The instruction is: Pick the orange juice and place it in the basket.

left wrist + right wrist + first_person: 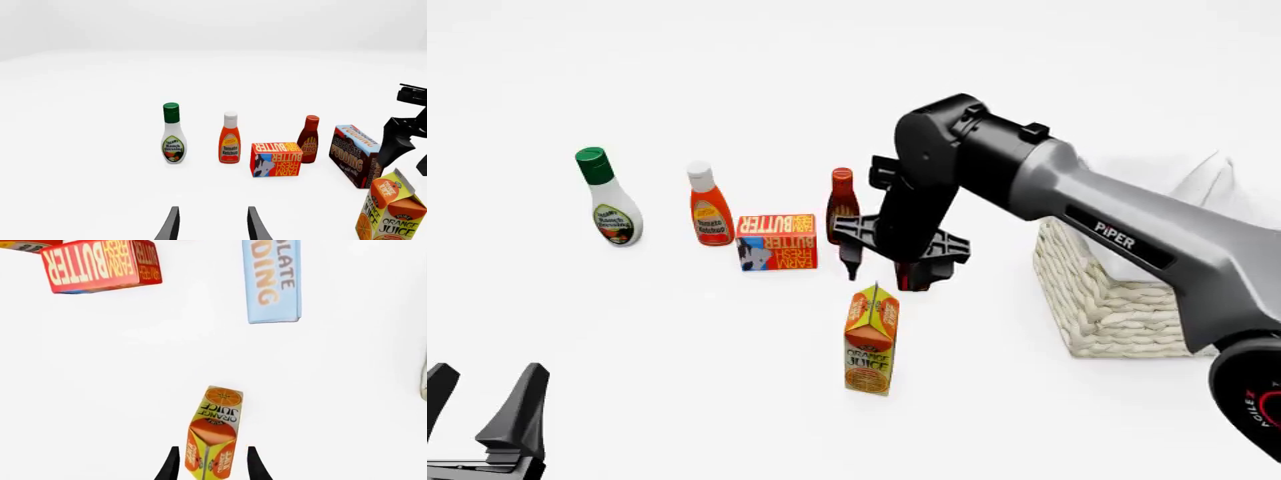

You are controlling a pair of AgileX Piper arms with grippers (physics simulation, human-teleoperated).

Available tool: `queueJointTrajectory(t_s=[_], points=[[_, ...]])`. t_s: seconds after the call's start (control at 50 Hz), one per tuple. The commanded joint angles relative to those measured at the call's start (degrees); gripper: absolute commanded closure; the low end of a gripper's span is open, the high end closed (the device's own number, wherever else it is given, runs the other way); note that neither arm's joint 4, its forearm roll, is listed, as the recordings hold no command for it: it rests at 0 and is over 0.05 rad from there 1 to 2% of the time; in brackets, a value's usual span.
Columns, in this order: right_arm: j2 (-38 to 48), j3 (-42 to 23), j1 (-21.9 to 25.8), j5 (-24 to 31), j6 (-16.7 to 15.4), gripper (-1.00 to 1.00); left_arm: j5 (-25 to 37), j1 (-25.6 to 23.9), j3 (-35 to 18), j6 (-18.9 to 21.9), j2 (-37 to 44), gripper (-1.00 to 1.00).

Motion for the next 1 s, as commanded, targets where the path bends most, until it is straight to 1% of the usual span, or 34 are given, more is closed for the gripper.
queueJointTrajectory(t_s=[0.02,0.14,0.18,0.24,0.26,0.3,0.34,0.38,0.48,0.5,0.6,0.64,0.68,0.72,0.88,0.9,1.0], points=[[1.83,-0.5,-1.44,0.5,-2.69,-1.0,-0.02,0.0,0.05,0.02,-0.06,-1.0],[2.72,-0.51,-1.89,0.5,-3.53,-1.0,-0.02,0.0,0.05,0.02,-0.05,-1.0],[3.11,-0.13,-2.72,0.5,-4.66,-1.0,-0.02,0.01,0.05,0.02,-0.05,-1.0],[3.14,-0.01,-2.33,0.5,-4.38,-1.0,-0.02,0.0,0.05,0.01,-0.06,-1.0],[3.28,-0.05,-2.47,0.5,-4.83,-1.0,-0.02,0.01,0.05,0.02,-0.06,-1.0],[3.24,-0.2,-1.89,0.5,-4.26,-1.0,-0.02,0.0,0.05,0.02,-0.05,-1.0],[3.43,-0.31,-1.96,0.5,-4.55,-1.0,-0.02,0.01,0.05,0.02,-0.06,-1.0],[3.48,-0.54,-1.33,0.5,-4.06,-1.0,-0.02,0.0,0.05,0.02,-0.06,-1.0],[3.19,-0.11,-1.18,0.5,-4.02,-1.0,-0.02,0.02,0.05,0.01,-0.05,-1.0],[3.06,-0.34,-0.22,0.5,-3.08,-1.0,-0.02,0.01,0.05,0.01,-0.05,-1.0],[3.29,-0.25,-0.29,0.5,-3.36,-1.0,-0.03,0.01,0.05,0.02,-0.04,-1.0],[3.13,-0.33,0.15,0.5,-2.95,-1.0,-0.03,0.01,0.05,0.0,-0.05,-1.0],[3.04,0.02,-0.22,0.5,-3.42,-1.0,-0.02,0.01,0.05,0.02,-0.08,-1.0],[2.83,0.07,0.39,0.5,-2.66,-1.0,-0.02,0.0,0.05,0.01,-0.06,-1.0],[2.37,1.18,0.47,0.5,-2.41,-1.0,-0.01,0.03,0.05,0.02,-0.07,-1.0],[2.35,1.29,0.54,0.5,-2.37,-1.0,-1.64,-0.11,-0.73,0.03,2.38,-1.0],[2.17,1.65,0.51,0.5,-2.38,-1.0,-1.11,-0.1,-1.25,0.02,2.36,-1.0]])
